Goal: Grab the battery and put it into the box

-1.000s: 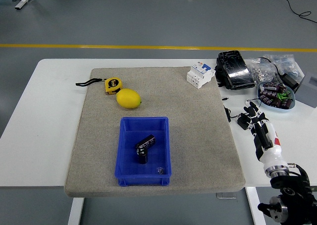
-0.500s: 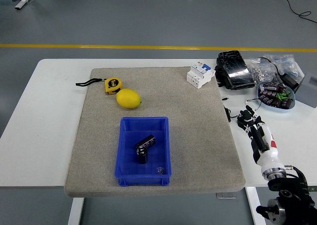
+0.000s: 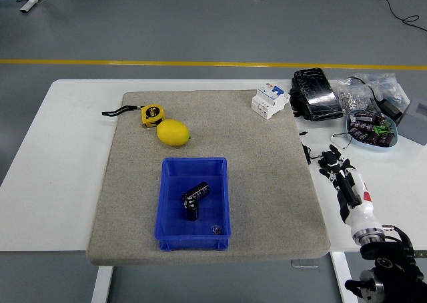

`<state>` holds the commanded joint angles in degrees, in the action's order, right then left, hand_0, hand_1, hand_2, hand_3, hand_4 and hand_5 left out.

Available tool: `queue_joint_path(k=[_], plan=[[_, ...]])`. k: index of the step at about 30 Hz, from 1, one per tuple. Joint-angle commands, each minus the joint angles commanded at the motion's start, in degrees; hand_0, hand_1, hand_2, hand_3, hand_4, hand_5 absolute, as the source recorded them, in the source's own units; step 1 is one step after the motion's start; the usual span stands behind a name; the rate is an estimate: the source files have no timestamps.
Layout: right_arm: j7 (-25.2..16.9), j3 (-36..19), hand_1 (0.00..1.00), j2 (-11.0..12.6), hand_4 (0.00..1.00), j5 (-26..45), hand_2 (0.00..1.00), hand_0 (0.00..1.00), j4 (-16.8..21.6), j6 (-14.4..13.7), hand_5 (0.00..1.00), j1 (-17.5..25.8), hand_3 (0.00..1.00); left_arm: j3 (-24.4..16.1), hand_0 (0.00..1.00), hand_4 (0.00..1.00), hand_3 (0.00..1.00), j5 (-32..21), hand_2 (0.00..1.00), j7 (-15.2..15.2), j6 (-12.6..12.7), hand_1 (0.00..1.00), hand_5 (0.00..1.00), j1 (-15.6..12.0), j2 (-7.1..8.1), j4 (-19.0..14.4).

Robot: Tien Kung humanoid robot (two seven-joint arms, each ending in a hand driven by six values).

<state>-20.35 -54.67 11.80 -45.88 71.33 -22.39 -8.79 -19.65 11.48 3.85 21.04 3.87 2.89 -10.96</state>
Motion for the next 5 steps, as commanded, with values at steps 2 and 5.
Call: queue_joint_path(k=[2, 5], plan=[[0.0, 0.1, 0.848, 0.0, 0.998, 0.0, 0.896, 0.877, 0.0, 0.0, 0.826, 0.0, 0.944, -0.1, 0.61, 0.636, 0.588, 0.1, 0.682, 0.0, 0.0, 0.61, 0.61, 0.0, 0.0, 0.0], [0.0, 0.1, 0.848, 0.1, 0.998, 0.1, 0.896, 0.877, 0.0, 0.0, 0.826, 0.0, 0.944, -0.2, 0.61, 0.636, 0.588, 0.4, 0.682, 0.1, 0.0, 0.61, 0.61, -0.1, 0.0, 0.0]])
